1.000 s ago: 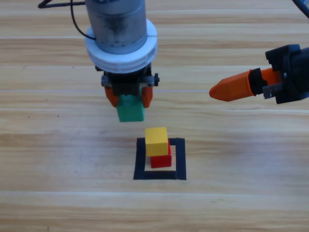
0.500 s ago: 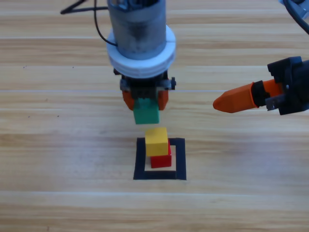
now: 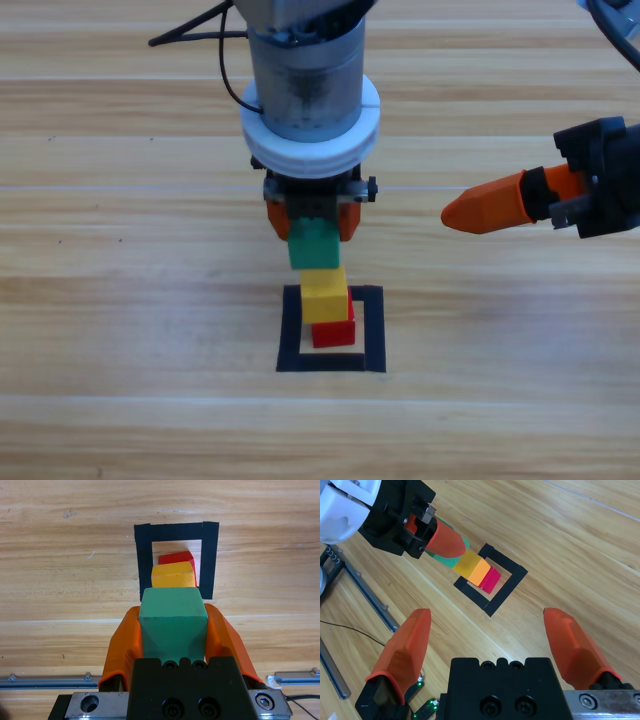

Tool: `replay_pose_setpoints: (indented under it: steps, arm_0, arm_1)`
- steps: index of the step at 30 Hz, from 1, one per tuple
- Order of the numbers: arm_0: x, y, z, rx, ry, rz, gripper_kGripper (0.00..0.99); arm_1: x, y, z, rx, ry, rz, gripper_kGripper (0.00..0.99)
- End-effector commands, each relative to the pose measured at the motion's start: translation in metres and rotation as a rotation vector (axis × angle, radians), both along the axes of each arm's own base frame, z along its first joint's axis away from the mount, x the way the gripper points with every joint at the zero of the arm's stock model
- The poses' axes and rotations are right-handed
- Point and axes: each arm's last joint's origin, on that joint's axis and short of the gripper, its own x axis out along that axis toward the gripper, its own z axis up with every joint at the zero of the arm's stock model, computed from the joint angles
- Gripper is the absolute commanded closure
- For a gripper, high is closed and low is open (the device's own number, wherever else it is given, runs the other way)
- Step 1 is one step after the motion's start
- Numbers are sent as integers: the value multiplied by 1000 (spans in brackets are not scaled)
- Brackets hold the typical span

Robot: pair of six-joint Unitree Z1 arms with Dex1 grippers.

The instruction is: Stack the blocks in the rectangular block: red at the bottom, yellow in the middle, green on top

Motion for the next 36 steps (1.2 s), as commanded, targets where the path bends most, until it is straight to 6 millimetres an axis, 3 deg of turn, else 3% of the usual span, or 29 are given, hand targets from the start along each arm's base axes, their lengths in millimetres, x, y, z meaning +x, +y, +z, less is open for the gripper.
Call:
replay_pose_setpoints:
  steps: [1, 36]
  arm_0:
    - [2, -16, -33, 68, 37, -19, 959]
    - [4, -25, -47, 89, 43, -26, 959]
  arm_1:
    - [2, -7, -6, 2, 6, -11, 0]
    - [-2, -11, -12, 2, 9, -11, 0]
